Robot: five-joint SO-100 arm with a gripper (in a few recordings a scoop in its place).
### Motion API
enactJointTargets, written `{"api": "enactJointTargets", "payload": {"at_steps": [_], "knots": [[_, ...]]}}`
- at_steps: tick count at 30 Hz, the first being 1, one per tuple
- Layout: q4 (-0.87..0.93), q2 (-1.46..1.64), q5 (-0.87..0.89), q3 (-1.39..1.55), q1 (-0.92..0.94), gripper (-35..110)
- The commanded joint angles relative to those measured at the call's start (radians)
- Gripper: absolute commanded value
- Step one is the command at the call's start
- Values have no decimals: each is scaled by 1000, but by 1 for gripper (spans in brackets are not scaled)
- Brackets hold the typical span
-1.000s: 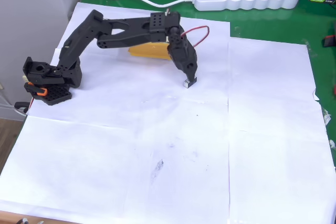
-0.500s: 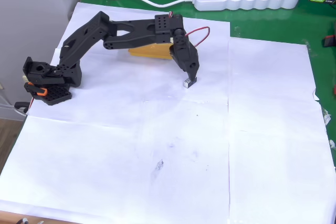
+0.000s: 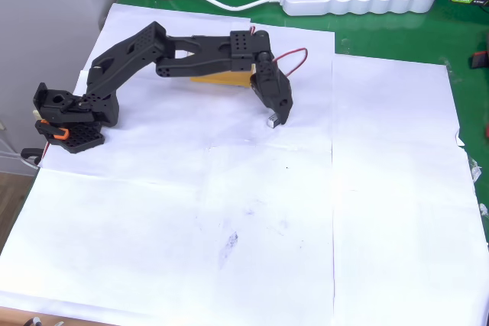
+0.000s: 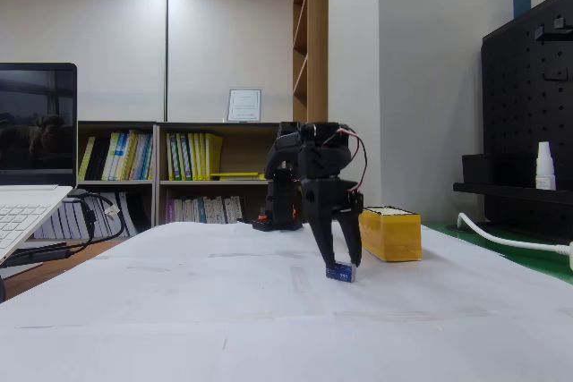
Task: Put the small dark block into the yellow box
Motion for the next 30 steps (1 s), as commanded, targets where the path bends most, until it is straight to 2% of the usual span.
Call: {"api": "enactJointTargets", "payload": {"at_steps": [1,18,30], "knots": [[0,-17,-442,98,-11,19],[-9,6,-411,98,-28,0],[49,-77,-313,94,-44,0]]}}
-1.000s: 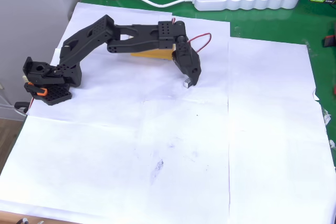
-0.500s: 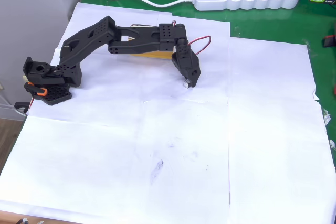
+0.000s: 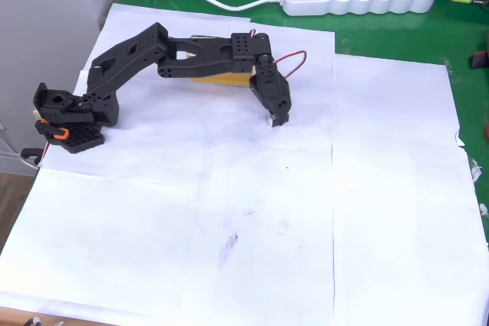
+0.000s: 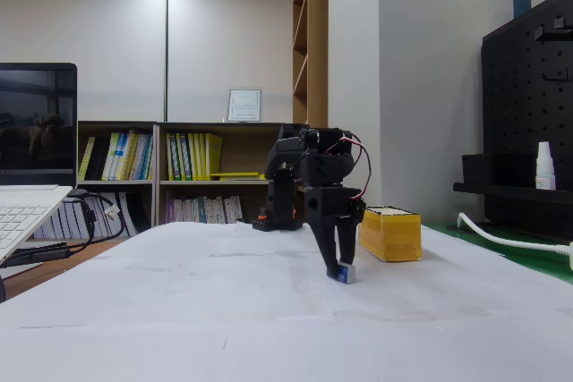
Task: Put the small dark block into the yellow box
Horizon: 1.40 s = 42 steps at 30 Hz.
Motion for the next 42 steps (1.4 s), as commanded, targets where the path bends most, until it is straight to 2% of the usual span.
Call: {"api": "enactJointTargets", "payload": {"at_steps": [1,10,18,24,29,34,42], "knots": [[34,-115,-290,92,-25,0],[57,-359,-163,118,-14,0],[249,-506,-25,373,-58,0],[423,-612,92,453,-155,0],[601,-681,178,407,-252,0],[609,-727,244,259,-316,0],[603,-729,253,21,-383,0]]}}
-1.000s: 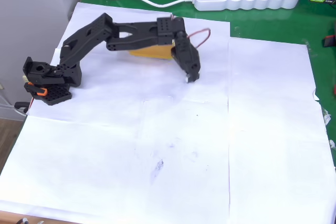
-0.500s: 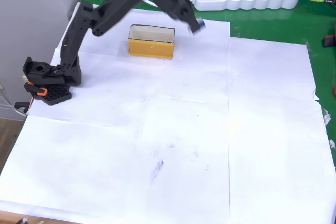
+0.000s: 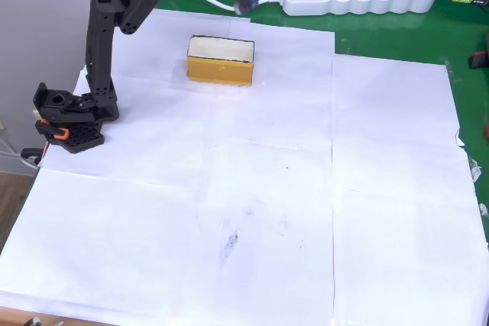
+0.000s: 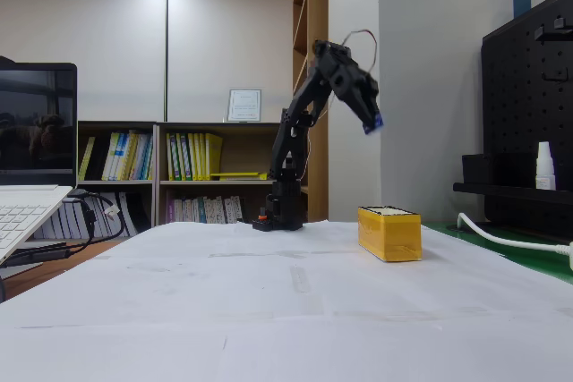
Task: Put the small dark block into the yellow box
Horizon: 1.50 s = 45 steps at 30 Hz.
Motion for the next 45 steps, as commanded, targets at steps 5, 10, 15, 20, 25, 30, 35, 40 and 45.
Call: {"api": "enactJointTargets", "payload": {"at_steps": [5,10,15,20,25,30,35,40,45], "knots": [[72,-87,35,-175,-83,0],[9,-92,46,-302,-114,0],[-87,-89,43,-390,-127,0],[-212,-86,35,-471,-133,0],[-230,-81,35,-522,-152,0],[-258,-87,57,-578,-158,1],[-258,-87,57,-588,-144,27],[-288,-137,46,-586,-115,34],[-291,-281,60,-548,-100,36]]}}
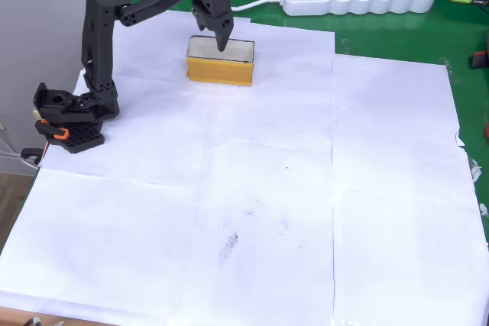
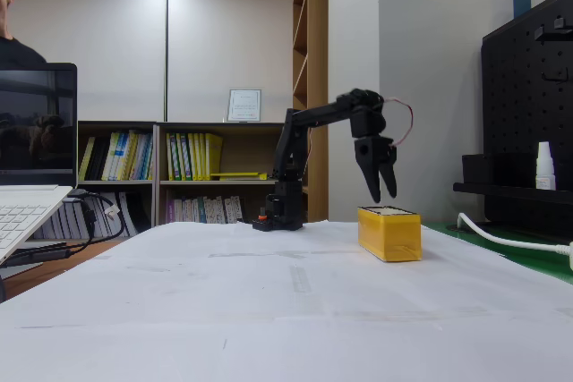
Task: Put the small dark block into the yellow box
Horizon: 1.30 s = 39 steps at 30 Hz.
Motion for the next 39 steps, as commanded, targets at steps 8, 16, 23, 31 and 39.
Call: {"api": "enactJointTargets", "payload": {"at_steps": [8,16,23,31,39], "knots": [[20,-474,43,61,147,36],[3,-707,77,-127,383,36],[-219,-979,28,-778,568,15],[-420,-1327,110,-1321,597,0],[-442,-1615,100,-1704,615,0]]}}
